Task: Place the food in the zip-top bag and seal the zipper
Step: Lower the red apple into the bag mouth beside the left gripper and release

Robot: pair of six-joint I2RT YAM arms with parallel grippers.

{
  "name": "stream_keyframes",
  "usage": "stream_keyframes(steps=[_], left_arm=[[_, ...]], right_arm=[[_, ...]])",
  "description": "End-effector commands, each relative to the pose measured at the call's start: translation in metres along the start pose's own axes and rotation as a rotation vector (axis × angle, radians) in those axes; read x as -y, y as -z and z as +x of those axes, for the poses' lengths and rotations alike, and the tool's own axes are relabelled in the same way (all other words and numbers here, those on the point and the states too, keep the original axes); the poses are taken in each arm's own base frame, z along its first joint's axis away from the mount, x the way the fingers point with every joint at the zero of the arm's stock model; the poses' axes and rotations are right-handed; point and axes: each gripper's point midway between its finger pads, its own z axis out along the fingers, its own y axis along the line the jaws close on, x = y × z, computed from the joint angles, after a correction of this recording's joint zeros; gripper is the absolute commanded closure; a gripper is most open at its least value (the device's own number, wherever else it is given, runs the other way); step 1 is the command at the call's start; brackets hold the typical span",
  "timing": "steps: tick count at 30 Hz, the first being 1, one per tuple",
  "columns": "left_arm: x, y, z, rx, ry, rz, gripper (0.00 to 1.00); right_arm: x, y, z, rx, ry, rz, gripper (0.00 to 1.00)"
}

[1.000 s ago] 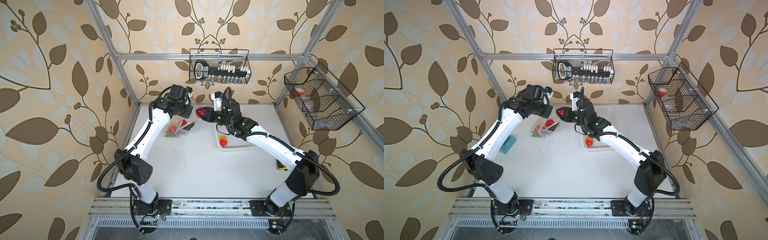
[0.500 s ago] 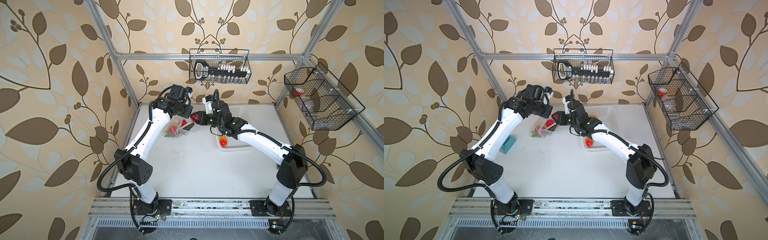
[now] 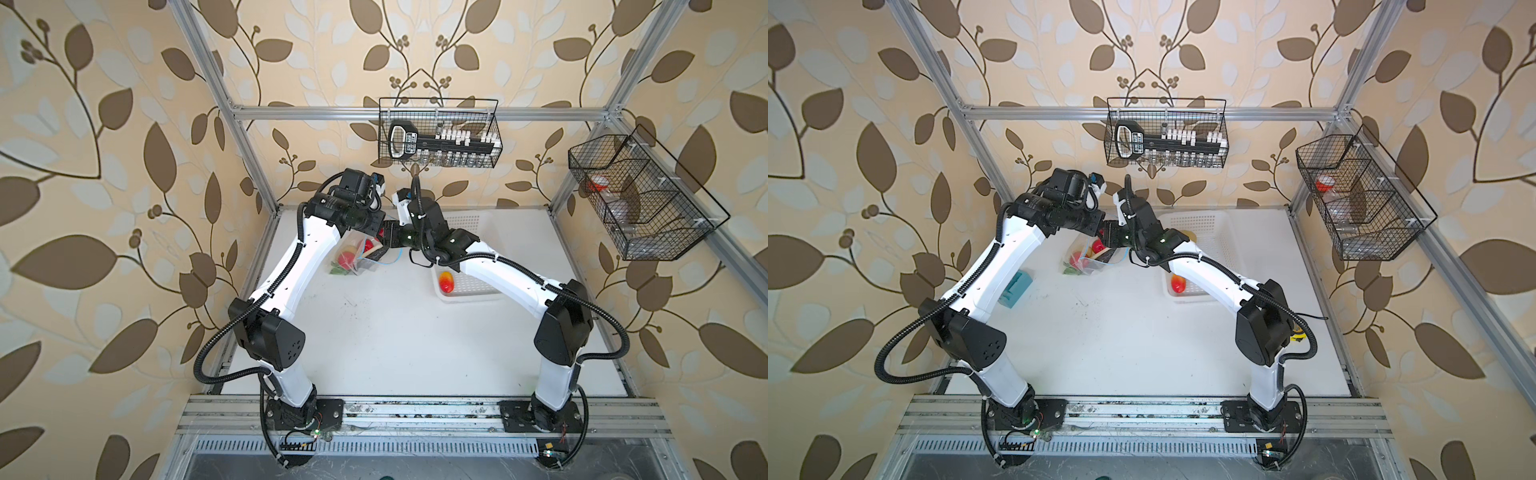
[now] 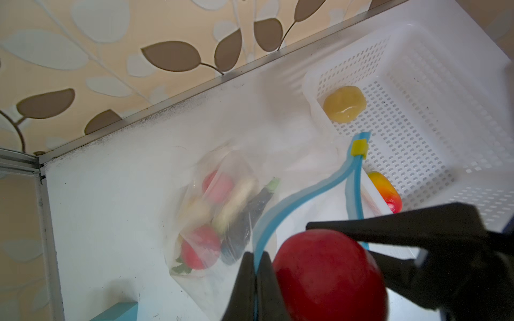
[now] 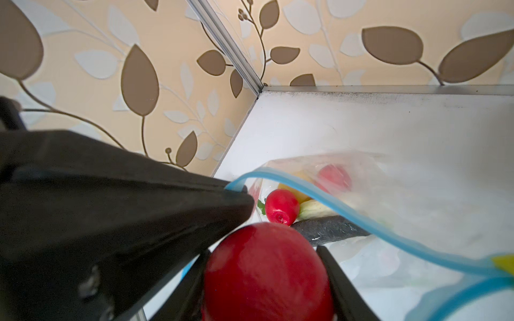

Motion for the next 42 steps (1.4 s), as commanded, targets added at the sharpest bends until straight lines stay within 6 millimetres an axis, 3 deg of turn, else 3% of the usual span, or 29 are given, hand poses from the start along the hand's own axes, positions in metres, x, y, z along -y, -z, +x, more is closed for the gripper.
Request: stream_keyframes(steps=[1,6,16,23,31,42], left_arm=[[0.006,0.012,-0.014,0.043,0.007,0.022,1.00],[0.006,0.012,-0.015,0.046,0.004,0.021,1.00],[0.006,0.011,-0.014,0.041,0.007,0.019,1.00],[0.006,0.009,-0.014,0.039,0.010,0.019,1.00],[0.006,0.007,-0.014,0.034,0.020,0.024,1.00],[0.005,0.006,-0.013,0.032,0.014,0.016,1.00]], right_arm=[[0.008,-0.011,0.008,-0.017,0.025,0.061,0.78],[0.025,-0.020,0.015,-0.031,-0.007,0.136,0.78],[0.023,-0.042,0.025,-0.049,-0.034,0.099,0.74],[0.018,-0.044,0.023,-0.039,-0.028,0.086,0.49],[0.012,-0.037,0.017,-0.019,-0.022,0.075,0.30],[0.006,-0.023,0.010,0.015,-0.018,0.059,0.24]])
